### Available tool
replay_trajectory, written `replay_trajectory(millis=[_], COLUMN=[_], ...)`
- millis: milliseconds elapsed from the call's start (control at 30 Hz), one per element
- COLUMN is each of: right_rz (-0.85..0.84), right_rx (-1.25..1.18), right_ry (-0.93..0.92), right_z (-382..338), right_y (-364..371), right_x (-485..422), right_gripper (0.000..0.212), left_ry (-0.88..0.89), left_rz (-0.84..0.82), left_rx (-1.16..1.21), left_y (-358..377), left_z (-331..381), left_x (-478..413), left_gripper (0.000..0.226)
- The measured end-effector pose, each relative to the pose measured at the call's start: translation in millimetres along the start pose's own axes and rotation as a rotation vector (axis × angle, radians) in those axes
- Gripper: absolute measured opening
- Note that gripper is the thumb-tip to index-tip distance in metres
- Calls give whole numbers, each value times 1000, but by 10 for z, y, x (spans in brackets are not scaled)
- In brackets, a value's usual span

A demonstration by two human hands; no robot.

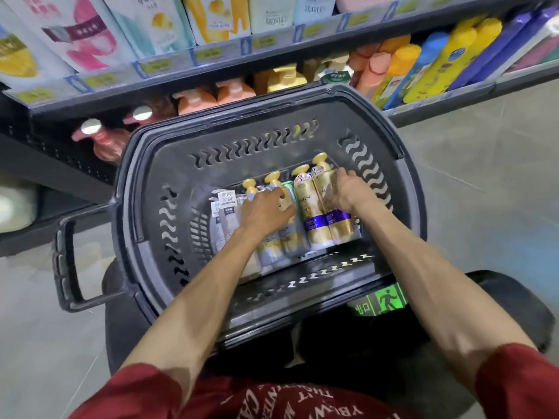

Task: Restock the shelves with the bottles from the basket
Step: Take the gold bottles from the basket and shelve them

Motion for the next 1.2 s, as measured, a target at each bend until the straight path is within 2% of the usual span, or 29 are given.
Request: replay_trajectory(millis=[200, 367, 567, 767, 933, 1100, 1200], right_rz=[-12, -72, -84, -29, 36, 117, 177], right_rx=[-69, -64, -180, -227, -225, -199, -98], right_ry=[56, 90, 103, 80, 39, -81, -112], right_z=[62, 148, 238, 256, 188, 25, -30], right_y=[161, 231, 316, 287, 132, -314, -578], right_x=[-175, -256, -328, -305, -193, 26, 205], right_gripper=[62, 93, 111, 100, 86, 86, 89], left_ry=[30, 37, 16, -16, -15, -20, -39], left_rz=[-1, -6, -25, -48, -32, -24, -10], left_rx=[95, 168, 189, 193, 310, 468, 543], left_y=[246, 355, 351, 365, 363, 403, 438], left_z=[-18, -42, -111, -161, -172, -70, 58], left_x=[-153, -193, -191, -156, -190, -267, -338], left_gripper=[41, 44, 44, 43, 37, 30, 34])
Point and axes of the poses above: each hand's wrist, its own x-axis away from the middle knuckle, its own y-axis out of the palm, z = x × y, the point moved 9 cm from there along -x, towards the middle knuckle, and after that the axes turned 9 degrees about -z, right-handed, at the moved point
